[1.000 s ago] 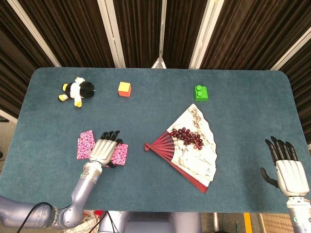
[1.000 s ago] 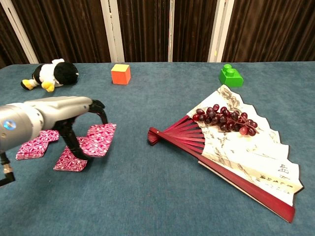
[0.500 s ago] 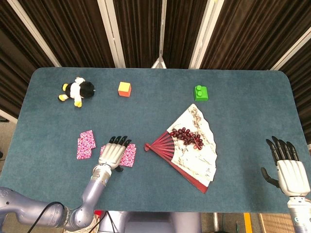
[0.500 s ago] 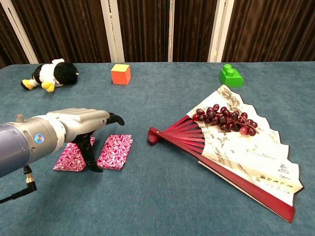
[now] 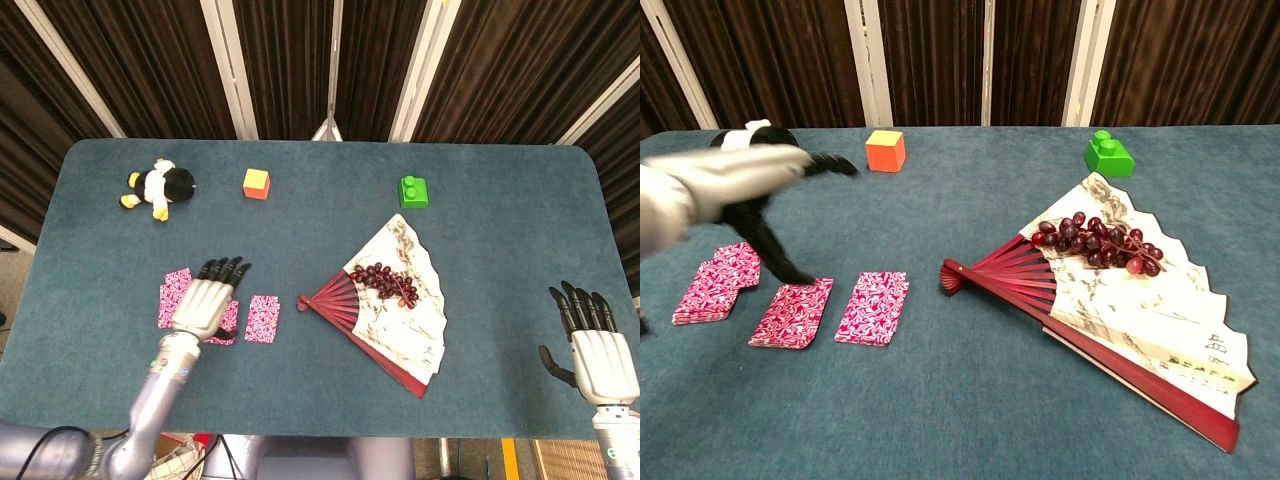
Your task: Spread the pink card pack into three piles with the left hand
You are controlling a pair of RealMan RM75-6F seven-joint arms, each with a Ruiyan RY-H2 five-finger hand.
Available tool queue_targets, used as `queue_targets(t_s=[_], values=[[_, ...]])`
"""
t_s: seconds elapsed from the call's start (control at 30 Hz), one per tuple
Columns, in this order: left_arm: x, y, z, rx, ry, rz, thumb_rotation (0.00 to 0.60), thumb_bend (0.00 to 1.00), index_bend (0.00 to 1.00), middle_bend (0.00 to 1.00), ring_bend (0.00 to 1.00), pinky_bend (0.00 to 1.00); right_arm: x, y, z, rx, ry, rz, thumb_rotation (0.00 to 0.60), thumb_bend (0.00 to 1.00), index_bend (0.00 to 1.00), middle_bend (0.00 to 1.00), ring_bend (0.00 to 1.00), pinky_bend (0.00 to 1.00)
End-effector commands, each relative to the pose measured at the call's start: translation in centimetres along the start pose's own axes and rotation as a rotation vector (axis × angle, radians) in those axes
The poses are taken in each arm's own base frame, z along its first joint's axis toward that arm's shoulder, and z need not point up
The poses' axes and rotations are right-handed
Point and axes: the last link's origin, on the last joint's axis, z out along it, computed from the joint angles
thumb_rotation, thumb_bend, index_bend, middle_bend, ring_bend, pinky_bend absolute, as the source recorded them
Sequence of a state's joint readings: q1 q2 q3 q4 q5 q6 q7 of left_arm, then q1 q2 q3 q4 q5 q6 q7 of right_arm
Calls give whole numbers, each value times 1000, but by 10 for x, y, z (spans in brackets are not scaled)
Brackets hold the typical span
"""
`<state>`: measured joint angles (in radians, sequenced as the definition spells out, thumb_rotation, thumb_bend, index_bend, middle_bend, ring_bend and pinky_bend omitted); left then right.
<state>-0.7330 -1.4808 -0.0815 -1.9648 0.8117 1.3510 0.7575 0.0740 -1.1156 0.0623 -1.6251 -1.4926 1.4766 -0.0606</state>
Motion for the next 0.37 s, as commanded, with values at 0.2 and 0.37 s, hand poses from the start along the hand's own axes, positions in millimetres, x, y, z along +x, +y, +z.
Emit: queue_targets(t_s=[0.2,0.37], values=[[11,-111,-86,93,191,107,600,150,0,0,0,0,-2,-3,-1,2,3,-23,600,367,0,0,0,51],[8,-142,-118,147,240,101,600,137,0,0,0,0,-3,-3,-1,-4,2,-35,600,367,0,0,0,51]])
